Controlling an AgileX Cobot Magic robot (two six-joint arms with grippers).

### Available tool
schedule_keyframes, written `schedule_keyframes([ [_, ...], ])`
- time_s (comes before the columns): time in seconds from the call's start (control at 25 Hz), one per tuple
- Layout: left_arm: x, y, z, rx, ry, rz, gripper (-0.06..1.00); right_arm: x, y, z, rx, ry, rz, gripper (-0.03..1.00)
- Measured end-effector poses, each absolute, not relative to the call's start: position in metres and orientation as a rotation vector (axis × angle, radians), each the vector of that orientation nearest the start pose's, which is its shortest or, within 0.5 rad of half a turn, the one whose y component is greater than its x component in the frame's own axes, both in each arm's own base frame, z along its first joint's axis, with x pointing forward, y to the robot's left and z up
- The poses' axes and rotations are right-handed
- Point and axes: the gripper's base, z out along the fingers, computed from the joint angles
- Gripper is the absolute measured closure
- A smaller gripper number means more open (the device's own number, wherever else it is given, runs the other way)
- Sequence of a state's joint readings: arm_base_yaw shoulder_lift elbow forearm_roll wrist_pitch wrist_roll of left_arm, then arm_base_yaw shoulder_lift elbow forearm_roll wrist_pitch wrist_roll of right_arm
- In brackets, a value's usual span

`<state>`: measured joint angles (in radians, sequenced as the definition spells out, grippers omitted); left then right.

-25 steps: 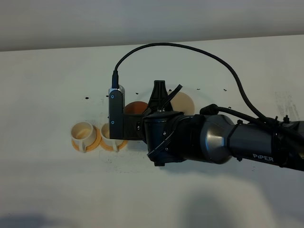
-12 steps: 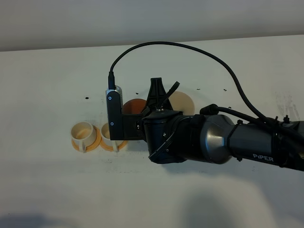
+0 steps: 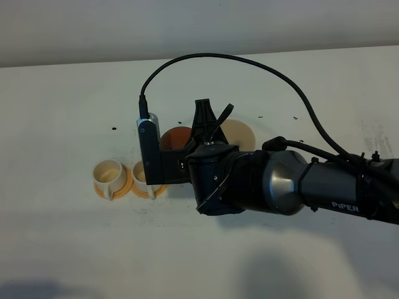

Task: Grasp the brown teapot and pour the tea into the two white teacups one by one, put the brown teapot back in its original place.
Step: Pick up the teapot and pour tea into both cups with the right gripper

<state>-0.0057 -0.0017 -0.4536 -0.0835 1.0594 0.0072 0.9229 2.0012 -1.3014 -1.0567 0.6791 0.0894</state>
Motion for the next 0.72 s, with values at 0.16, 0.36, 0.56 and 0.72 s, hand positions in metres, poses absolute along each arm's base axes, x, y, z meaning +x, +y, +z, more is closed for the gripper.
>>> schedule_keyframes([
  [0.16,-0.0002,-0.0066,0.2646,0.015,2.086,-0.100,0.50,0.2854,0.3018,0.1737,-1.800,1.691,-0.713,0.86],
  [0.36,-0.0002,-0.0066,0.2646,0.015,2.086,-0.100,0.50,0.2850,0.3026,0.1741,-1.812,1.672,-0.724,0.86],
  [0.56,-0.0002,-0.0066,0.2646,0.015,2.086,-0.100,0.50,0.2857,0.3022,0.1749,-1.817,1.656,-0.743,0.86],
  [0.72,-0.0002,-0.0066,0.2646,0.015,2.086,-0.100,0.50,0.2867,0.3019,0.1760,-1.824,1.634,-0.768,0.86],
])
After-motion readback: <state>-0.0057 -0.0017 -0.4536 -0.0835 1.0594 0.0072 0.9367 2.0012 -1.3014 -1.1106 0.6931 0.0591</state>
